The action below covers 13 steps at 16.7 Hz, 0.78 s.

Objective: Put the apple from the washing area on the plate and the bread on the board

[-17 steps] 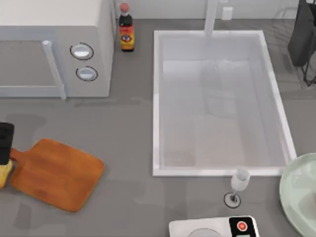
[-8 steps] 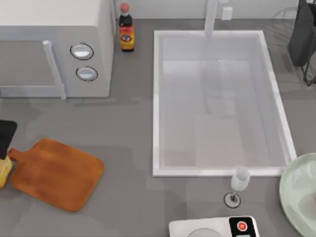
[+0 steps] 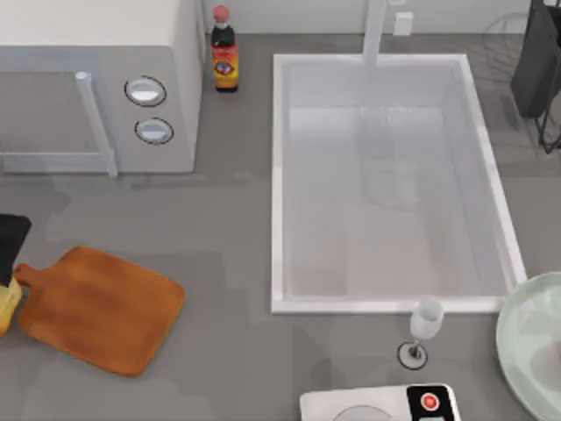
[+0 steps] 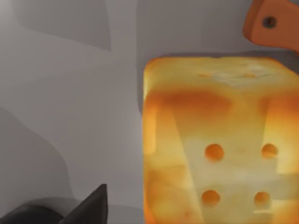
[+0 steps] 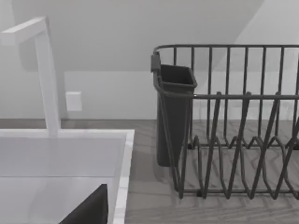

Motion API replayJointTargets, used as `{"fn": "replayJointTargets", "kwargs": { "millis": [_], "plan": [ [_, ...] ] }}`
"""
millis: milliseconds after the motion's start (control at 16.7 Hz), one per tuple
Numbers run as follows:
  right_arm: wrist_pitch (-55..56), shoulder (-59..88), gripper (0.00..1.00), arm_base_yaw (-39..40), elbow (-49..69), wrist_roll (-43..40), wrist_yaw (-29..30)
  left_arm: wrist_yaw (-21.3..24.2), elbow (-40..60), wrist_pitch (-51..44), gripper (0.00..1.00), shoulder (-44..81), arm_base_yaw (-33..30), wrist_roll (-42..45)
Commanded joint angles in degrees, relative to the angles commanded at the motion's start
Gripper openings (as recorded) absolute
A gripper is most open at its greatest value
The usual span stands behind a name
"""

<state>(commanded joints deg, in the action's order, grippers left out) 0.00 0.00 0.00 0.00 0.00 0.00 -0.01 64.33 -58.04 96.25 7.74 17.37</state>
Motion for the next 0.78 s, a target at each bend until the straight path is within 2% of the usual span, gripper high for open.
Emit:
{"fn": "replayJointTargets", "kwargs": {
  "millis": [180,540,780],
  "plan": [
    [0.0,0.0,1.00,0.0,0.0,0.0,0.0,0.0,-1.6,2.2,1.00,1.3,0.2,-0.1],
    [0.0,0.0,1.00,0.0,0.0,0.0,0.0,0.0,-8.4,15.2,1.00,6.6,0.4,0.2],
    [0.0,0.0,1.00,0.0,0.0,0.0,0.0,0.0,-9.1,16.2,1.00,7.2,0.4,0.3]
  ]
}}
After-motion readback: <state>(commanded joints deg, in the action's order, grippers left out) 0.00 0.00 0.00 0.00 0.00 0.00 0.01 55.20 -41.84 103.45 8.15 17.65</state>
